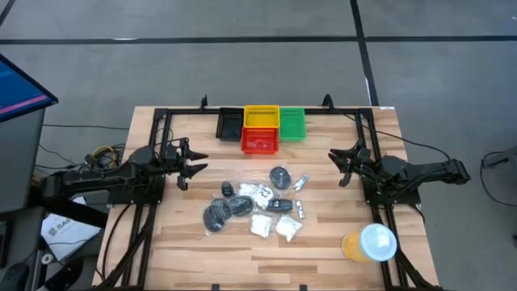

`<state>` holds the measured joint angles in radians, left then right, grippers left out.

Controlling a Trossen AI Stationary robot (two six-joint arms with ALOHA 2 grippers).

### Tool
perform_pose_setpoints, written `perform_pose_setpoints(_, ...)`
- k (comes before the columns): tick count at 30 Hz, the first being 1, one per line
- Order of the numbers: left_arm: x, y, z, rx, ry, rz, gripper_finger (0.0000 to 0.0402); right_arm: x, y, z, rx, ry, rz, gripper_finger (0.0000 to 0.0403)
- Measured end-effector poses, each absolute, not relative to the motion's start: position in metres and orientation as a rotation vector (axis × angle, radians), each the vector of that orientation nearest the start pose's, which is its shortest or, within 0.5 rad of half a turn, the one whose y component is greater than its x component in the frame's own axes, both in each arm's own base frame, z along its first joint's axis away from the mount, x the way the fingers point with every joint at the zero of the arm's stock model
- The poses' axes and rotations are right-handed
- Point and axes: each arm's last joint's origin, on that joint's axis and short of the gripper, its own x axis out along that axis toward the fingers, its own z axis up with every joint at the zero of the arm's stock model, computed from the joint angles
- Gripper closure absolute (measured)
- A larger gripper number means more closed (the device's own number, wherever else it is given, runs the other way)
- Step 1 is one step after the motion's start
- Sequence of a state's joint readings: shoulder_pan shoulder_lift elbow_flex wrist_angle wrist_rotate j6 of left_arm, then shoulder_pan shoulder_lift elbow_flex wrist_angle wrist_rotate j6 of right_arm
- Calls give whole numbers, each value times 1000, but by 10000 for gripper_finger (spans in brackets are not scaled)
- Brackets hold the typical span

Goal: Pick & Place Travel size toiletries
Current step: Put the black deodorant into the yellow bin

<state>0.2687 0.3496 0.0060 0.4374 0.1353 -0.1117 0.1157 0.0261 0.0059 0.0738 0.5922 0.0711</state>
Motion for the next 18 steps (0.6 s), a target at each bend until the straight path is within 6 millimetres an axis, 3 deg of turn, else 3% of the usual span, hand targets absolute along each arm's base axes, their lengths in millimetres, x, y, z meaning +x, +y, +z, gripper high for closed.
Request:
perform_pose_setpoints(7,116,28,178,-93,-108,127,252,95,-5,170,89,-68,-474,327)
perform_pose_setpoints(11,115,28,179,-212,-131,119,252,95,-5,170,89,-68,-475,327)
perform_pose_setpoints(18,120,25,176,-236,-92,81,252,95,-5,170,89,-68,-475,327)
